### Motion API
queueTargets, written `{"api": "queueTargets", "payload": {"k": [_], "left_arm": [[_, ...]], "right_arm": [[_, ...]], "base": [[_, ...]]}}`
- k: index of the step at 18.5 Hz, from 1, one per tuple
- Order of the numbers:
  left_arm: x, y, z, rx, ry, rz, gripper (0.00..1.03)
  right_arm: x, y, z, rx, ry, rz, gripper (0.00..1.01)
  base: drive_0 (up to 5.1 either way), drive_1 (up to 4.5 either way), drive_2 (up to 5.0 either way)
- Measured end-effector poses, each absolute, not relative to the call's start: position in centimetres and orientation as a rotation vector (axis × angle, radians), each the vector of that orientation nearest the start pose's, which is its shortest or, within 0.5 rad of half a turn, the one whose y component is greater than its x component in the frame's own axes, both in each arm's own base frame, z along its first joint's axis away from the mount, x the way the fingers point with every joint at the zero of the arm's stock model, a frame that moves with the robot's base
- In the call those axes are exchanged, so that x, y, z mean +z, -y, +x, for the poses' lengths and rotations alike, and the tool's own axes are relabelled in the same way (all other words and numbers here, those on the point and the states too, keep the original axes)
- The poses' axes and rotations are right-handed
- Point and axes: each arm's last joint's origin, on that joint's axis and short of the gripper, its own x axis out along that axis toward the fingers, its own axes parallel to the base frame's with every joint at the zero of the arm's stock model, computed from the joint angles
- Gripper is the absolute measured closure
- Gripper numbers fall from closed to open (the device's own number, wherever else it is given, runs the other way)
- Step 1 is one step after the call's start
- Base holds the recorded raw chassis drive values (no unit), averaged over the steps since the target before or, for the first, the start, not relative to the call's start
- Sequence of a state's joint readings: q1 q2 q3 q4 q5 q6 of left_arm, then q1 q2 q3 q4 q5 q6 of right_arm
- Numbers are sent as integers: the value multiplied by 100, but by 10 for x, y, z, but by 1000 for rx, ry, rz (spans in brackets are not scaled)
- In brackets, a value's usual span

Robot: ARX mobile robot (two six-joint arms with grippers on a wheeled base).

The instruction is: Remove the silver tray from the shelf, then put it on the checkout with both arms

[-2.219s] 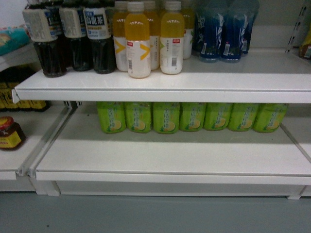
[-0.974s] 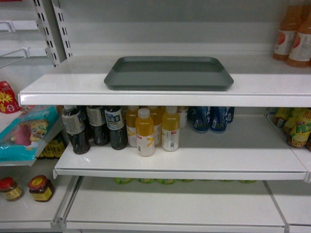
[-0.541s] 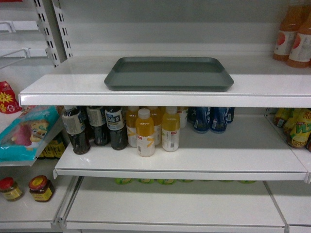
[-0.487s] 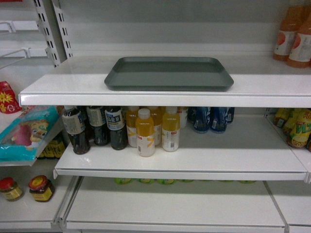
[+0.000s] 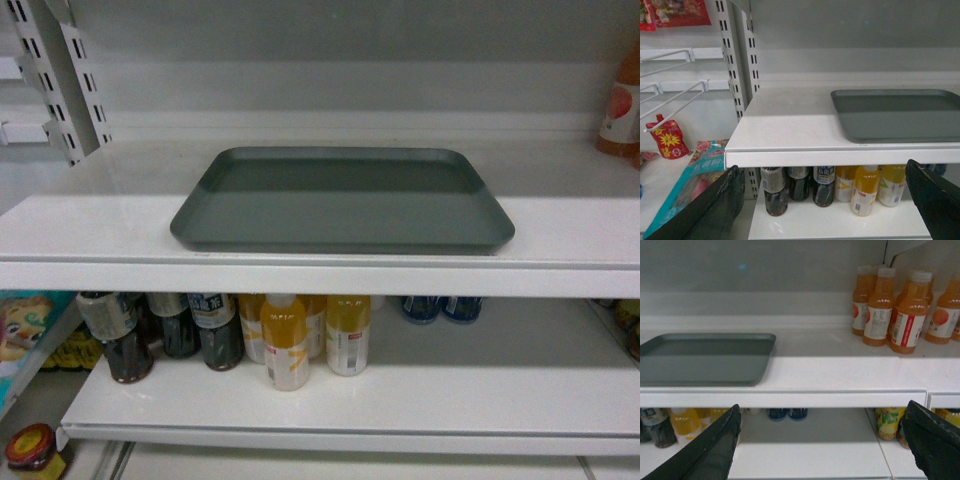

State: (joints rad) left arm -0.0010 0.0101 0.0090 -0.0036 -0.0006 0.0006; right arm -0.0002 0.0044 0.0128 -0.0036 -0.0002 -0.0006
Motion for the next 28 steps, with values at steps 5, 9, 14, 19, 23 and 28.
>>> {"api": "queueTargets", "payload": {"k": [5, 9, 14, 19, 23, 28], "left_arm": [[165, 0, 98, 0, -5, 1, 5], [166, 0, 98, -1, -3, 1, 5], [165, 0, 98, -1, -6, 1, 5], [165, 0, 98, 0, -10, 1, 5], [165, 0, 98, 0, -5, 1, 5], [165, 0, 98, -1, -4, 1, 5]], "right_arm": [[167, 0, 97, 0, 4, -1, 3], [167, 0, 97, 0, 5, -1, 3], [167, 0, 97, 0, 0, -1, 3], [167, 0, 97, 0, 2, -1, 3], [167, 0, 97, 0, 4, -1, 3], [167, 0, 97, 0, 5, -1, 3]], "base": [[0, 0, 0], [0, 0, 0], [0, 0, 0], [0, 0, 0], [0, 0, 0], [0, 0, 0]]}}
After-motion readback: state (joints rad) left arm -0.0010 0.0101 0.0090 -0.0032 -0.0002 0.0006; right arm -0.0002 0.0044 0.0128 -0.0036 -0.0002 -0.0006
